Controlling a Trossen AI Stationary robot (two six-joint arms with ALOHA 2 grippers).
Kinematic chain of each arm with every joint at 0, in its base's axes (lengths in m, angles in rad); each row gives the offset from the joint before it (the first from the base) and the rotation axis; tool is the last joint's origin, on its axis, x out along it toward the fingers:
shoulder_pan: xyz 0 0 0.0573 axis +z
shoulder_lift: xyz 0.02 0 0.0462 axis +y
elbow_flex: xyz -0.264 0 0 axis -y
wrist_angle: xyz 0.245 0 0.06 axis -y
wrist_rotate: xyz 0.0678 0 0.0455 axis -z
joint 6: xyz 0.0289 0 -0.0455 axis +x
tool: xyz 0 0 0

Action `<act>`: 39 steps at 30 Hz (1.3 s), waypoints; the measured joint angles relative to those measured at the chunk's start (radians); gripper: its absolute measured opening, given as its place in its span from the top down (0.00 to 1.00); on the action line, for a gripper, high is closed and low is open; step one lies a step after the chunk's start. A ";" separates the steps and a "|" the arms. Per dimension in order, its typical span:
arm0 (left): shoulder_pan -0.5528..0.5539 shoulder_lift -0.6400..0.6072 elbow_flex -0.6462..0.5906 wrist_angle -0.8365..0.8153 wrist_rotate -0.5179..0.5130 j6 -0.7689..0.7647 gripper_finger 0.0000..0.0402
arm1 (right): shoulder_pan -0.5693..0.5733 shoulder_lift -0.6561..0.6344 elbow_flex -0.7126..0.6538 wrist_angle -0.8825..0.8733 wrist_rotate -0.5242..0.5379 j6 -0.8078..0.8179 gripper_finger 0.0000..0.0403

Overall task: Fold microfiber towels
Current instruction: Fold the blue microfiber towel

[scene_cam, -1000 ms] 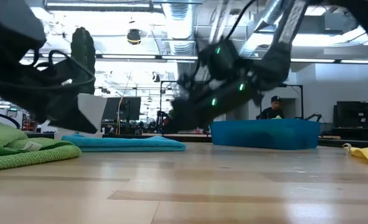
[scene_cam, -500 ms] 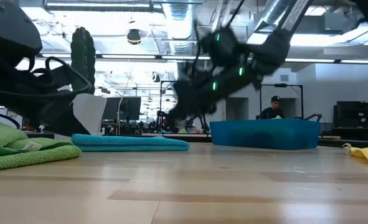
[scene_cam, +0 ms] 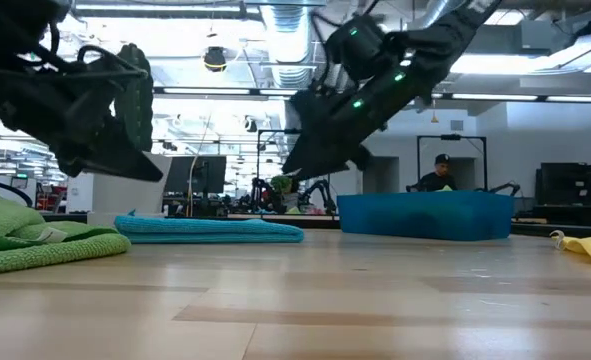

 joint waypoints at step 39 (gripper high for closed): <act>-0.002 0.340 0.005 0.399 0.132 0.041 1.00 | 0.179 0.169 0.060 -0.171 0.066 0.314 0.50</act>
